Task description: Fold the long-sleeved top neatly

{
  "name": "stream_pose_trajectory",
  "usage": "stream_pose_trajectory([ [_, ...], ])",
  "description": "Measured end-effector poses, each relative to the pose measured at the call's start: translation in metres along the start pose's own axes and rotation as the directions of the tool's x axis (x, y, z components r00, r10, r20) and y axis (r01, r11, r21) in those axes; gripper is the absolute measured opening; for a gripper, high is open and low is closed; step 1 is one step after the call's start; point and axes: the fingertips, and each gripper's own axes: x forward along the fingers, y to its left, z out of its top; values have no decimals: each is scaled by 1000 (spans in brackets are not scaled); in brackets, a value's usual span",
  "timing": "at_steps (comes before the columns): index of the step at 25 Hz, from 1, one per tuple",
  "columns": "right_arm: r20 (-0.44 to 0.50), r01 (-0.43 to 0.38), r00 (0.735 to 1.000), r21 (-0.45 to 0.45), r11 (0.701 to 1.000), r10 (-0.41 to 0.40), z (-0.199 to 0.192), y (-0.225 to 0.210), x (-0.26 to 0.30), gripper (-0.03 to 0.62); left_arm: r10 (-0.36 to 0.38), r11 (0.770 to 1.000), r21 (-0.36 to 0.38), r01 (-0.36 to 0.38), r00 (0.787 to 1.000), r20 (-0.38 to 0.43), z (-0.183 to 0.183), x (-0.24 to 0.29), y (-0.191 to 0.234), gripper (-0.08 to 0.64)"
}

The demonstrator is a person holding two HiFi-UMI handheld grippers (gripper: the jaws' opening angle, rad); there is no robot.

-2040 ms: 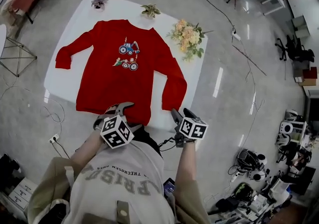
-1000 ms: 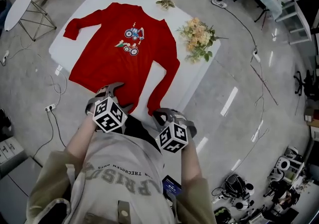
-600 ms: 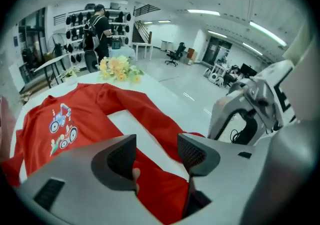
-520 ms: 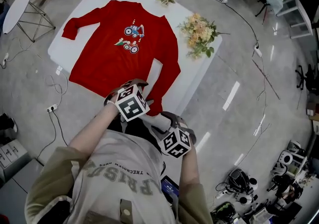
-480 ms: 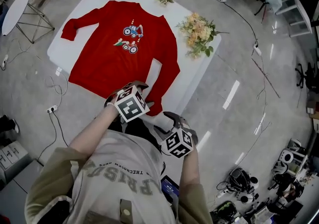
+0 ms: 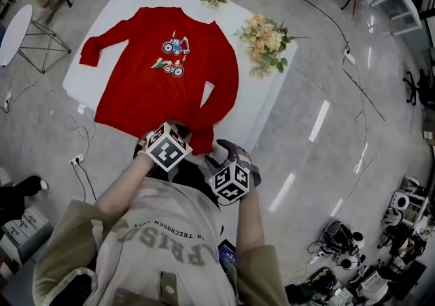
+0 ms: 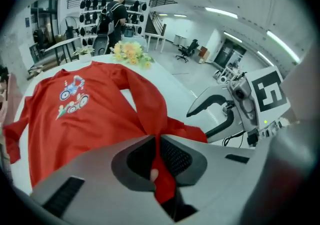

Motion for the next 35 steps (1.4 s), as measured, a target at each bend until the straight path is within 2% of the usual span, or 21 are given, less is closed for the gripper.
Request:
stream_pose_trajectory([
  [1, 0, -5, 1000, -6, 1000, 5, 2, 1, 4, 251, 28, 1000, -4, -28, 1000, -12, -6, -2, 9, 37],
  [2, 8, -4, 1000, -10, 1000, 4, 5, 0, 7, 216, 50, 999, 0, -50, 998, -24, -12, -3, 16, 37],
  [4, 46, 3, 999, 6, 1000, -3, 11, -2, 9, 112, 63, 998, 24, -62, 997, -36, -19, -6, 19, 50],
  [6, 84, -13, 996, 33, 999, 10, 16, -2, 6, 19, 50, 997, 61, -48, 998, -29, -22, -10, 13, 113],
  [8, 103, -42, 994, 48, 998, 37, 17, -1, 0, 15, 27, 993, 115, -25, 1000, -12, -21, -18, 2, 186],
  [10, 102, -59, 993, 50, 997, 54, 13, -2, -11, 14, -17, 984, 176, 16, 1000, 4, -18, -25, -15, 223],
  [13, 68, -69, 995, 42, 997, 66, -2, -4, -38, 12, -85, 966, 244, 83, 996, -2, -15, -21, -47, 241],
  [15, 26, -68, 997, 39, 997, 67, -19, -7, -61, 12, -105, 953, 284, 105, 994, -14, -15, -10, -66, 244],
  [18, -72, -16, 997, 42, 999, 19, -58, -23, -96, 12, -129, 933, 337, 127, 991, -15, -9, 7, -93, 245],
  [22, -156, 85, 985, 111, 990, -67, -112, -54, -116, 12, -143, 904, 406, 131, 990, 1, 6, 28, -125, 245],
  [24, -163, 97, 984, 130, 987, -76, -125, -62, -115, 12, -138, 884, 454, 115, 990, 18, 19, 41, -141, 245],
  [27, -131, 84, 989, 145, 986, -65, -125, -67, -117, 12, -126, 857, 507, 88, 991, 40, 41, 66, -167, 253],
  [29, -109, 72, 992, 145, 987, -56, -120, -69, -122, 12, -103, 856, 513, 58, 993, 60, 53, 79, -180, 268],
  [32, -77, 50, 996, 133, 990, -40, -109, -76, -133, 12, -99, 879, 475, 32, 988, 116, 72, 81, -191, 254],
  [35, -43, 41, 998, 107, 993, -37, -93, -88, -146, 12, -130, 899, 436, 35, 973, 191, 88, 65, -195, 90],
])
